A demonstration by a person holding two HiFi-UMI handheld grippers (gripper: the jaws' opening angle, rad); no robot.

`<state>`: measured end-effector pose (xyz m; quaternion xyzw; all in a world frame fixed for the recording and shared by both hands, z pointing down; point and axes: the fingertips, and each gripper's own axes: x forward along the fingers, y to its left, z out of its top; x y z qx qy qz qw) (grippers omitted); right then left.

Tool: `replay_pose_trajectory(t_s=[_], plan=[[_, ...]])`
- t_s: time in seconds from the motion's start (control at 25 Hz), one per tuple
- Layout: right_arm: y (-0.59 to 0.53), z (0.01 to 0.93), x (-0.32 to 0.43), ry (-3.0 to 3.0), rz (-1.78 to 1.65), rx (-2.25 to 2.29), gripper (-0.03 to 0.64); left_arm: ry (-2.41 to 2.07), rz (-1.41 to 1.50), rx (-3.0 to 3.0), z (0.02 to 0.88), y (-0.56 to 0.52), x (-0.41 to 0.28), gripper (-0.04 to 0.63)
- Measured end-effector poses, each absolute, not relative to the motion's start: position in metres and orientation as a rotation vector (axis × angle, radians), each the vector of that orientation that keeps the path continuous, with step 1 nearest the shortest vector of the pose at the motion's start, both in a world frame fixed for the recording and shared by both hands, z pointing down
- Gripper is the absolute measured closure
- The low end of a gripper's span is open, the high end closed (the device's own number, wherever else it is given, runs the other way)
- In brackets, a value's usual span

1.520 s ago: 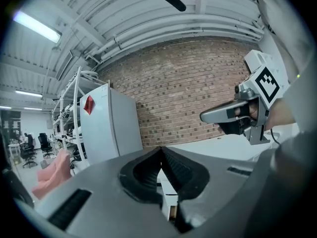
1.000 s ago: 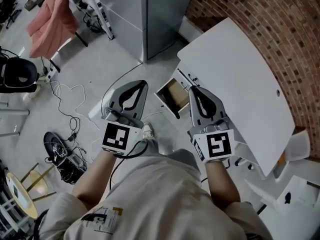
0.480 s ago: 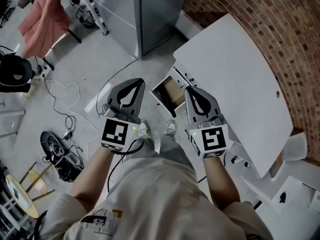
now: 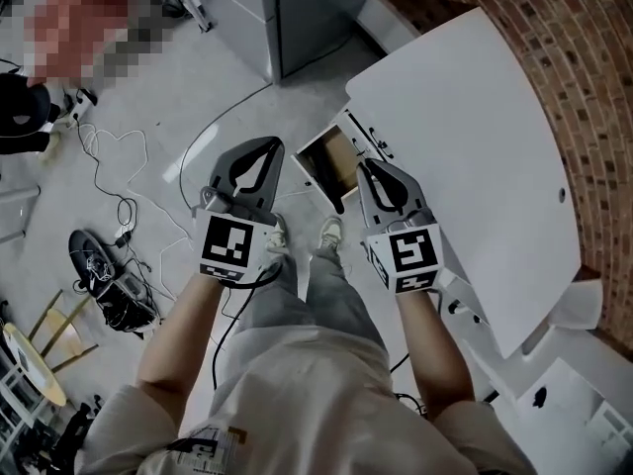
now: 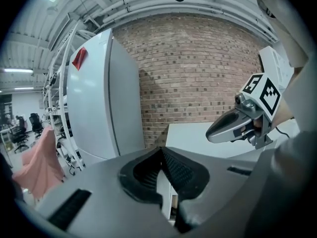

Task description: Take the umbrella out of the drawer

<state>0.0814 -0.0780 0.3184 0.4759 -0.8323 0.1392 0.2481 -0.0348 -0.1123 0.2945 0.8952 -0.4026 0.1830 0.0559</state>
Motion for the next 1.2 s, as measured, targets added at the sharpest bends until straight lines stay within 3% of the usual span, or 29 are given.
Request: replay_pose_trajectory(t_s=[1.2], plan=[[-0.087, 0.764, 0.105, -1.956, 0.723, 1.072, 0.448, -1.031, 0.771, 2.477, 0.692, -0.133, -0.015, 0.588]])
